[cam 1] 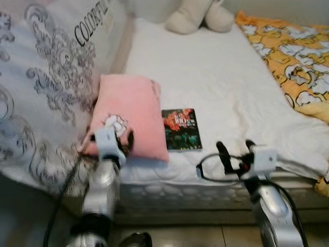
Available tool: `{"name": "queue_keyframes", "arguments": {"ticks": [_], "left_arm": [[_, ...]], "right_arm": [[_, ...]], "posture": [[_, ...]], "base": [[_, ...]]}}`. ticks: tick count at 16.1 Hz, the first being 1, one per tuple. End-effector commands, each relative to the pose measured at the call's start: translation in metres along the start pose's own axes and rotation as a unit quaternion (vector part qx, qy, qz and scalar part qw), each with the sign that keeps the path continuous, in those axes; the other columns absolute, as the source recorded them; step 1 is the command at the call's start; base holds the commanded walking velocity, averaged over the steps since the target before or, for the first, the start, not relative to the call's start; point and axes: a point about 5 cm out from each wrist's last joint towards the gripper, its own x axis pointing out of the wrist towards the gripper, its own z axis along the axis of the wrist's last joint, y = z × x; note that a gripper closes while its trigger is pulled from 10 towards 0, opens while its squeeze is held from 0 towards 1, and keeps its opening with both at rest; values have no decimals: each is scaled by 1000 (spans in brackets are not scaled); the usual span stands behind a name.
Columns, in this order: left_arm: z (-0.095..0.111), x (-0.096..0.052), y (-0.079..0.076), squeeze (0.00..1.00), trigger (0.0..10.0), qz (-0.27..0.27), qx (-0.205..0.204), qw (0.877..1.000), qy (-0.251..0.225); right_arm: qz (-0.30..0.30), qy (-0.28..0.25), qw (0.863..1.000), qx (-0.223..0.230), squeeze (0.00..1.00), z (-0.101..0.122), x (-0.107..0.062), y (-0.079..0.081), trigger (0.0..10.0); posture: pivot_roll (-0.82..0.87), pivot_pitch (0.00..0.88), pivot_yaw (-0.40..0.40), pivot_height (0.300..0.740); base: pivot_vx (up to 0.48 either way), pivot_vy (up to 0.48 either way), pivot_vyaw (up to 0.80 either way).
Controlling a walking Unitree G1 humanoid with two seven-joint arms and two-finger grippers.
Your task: Clean up the room
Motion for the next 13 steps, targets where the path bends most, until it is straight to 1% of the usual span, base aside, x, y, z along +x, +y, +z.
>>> {"name": "queue_keyframes", "arguments": {"ticks": [1,3,6,7,9,11,13], "left_arm": [[15,5,-16,0,10000,-29,8,999,-22],[29,15,-25,0,10000,-46,15,998,-42],[40,14,-28,0,10000,-67,16,996,-55],[42,15,-28,0,10000,-65,15,996,-57],[43,15,-27,0,10000,-62,19,996,-60],[45,14,-25,0,10000,-53,34,996,-63],[43,13,-24,0,10000,-53,37,996,-56]], "right_arm": [[-7,8,1000,-6,0,-6,-4,-7,10000],[-5,11,1000,-12,0,-11,-1,-6,10000],[-19,11,1000,-11,0,-17,-2,-8,10000],[-22,11,1000,-10,0,-18,-2,-8,10000],[-22,11,1000,-11,0,-20,-2,-7,10000],[-21,11,1000,-11,0,-21,-1,-6,10000],[-19,12,1000,-13,0,-22,-1,-7,10000]], "posture": [[-36,0,5,740],[-36,0,8,740],[-36,0,8,740],[-41,0,30,740],[-40,0,33,740],[-36,0,28,740],[-33,0,27,740]], "base": [[0,-480,0],[0,-469,750],[0,-460,738],[0,-454,738],[0,-454,738],[0,-454,738],[0,-454,738]]}}
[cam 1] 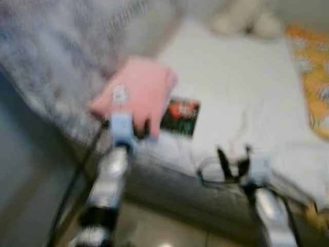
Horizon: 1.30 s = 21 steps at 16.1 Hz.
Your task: Clean up the room
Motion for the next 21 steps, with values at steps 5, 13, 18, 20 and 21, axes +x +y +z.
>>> {"name": "queue_keyframes", "arguments": {"ticks": [5,13,18,20,21], "left_arm": [[11,13,-19,0,10000,-61,7,998,-9],[-13,33,-6,0,10000,-49,13,994,98],[-14,41,1,0,10000,-27,180,977,109],[-26,36,16,0,10000,-25,360,923,135],[-32,33,18,0,10000,-24,348,924,155]], "right_arm": [[-13,0,999,-32,0,1,3,-5,10000],[-24,27,999,-24,0,-13,-17,-6,10000],[-11,41,999,-33,0,-17,-29,-4,10000],[0,43,998,-38,0,-15,-31,-1,10000],[5,44,998,-39,0,-14,-33,0,10000]], "posture": [[-47,0,42,740],[-70,0,20,740],[-114,0,17,740],[-119,0,5,740],[-121,0,3,740]], "base": [[0,-450,13],[0,0,-645],[0,0,-371],[0,0,0],[0,0,0]]}}
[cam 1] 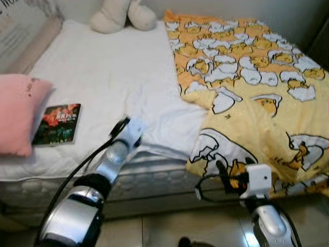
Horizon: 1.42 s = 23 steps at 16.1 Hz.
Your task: Clean up the room
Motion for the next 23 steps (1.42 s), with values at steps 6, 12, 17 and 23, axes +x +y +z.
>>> {"name": "queue_keyframes", "arguments": {"ticks": [6,12,17,23], "left_arm": [[-9,-9,-38,0,10000,-51,68,996,-28],[-10,-14,-50,0,10000,-24,122,991,-58],[1,-10,-38,0,10000,38,137,987,-79],[19,-3,-17,0,10000,100,105,986,-81]], "right_arm": [[64,6,998,-6,0,7,-24,23,10000],[107,75,991,22,0,-4,-75,52,10000],[117,86,989,23,0,-2,-87,57,10000],[134,100,986,16,0,0,-102,64,10000]], "posture": [[-145,114,-36,740],[-147,280,-55,740],[-158,303,-60,740],[-174,330,-55,740]], "base": [[0,0,0],[0,0,0],[0,0,0],[0,0,0]]}}
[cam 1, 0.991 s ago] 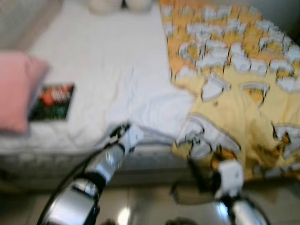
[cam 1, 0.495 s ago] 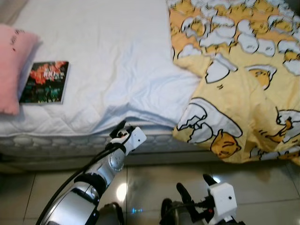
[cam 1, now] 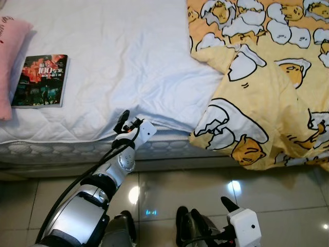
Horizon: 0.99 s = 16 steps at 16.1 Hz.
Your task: Clean up the room
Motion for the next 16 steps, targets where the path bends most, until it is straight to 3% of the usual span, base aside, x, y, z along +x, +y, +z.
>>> {"name": "queue_keyframes", "arguments": {"ticks": [1,4,11,12,13,14,16], "left_arm": [[-4,-4,-9,0,10000,-8,0,1000,20],[6,0,-13,0,10000,-12,-5,1000,25],[13,8,-4,0,10000,4,-13,999,38],[17,7,-10,0,7804,-22,-12,999,31],[17,6,-12,0,2196,-30,-16,999,35],[18,8,-11,0,0,-32,-22,998,40],[22,10,-10,0,0,-32,-27,998,39]], "right_arm": [[-1,25,1000,1,0,-7,-7,2,10000],[-1,27,1000,4,0,-6,-10,7,10000],[-7,41,999,13,0,-9,-21,14,10000],[-15,44,998,30,0,-9,-21,15,10000],[-23,44,998,43,0,-8,-20,14,10000],[-24,43,998,50,0,-6,-19,15,10000],[-23,42,998,47,0,-5,-19,16,10000]], "posture": [[-172,338,-52,740],[-192,349,-48,740],[-209,369,-39,740],[-209,378,-42,740],[-210,378,-41,740],[-217,382,-40,740],[-223,387,-36,740]], "base": [[0,0,0],[0,0,0],[0,0,0],[0,0,0],[0,0,0],[0,0,0],[0,0,0]]}}
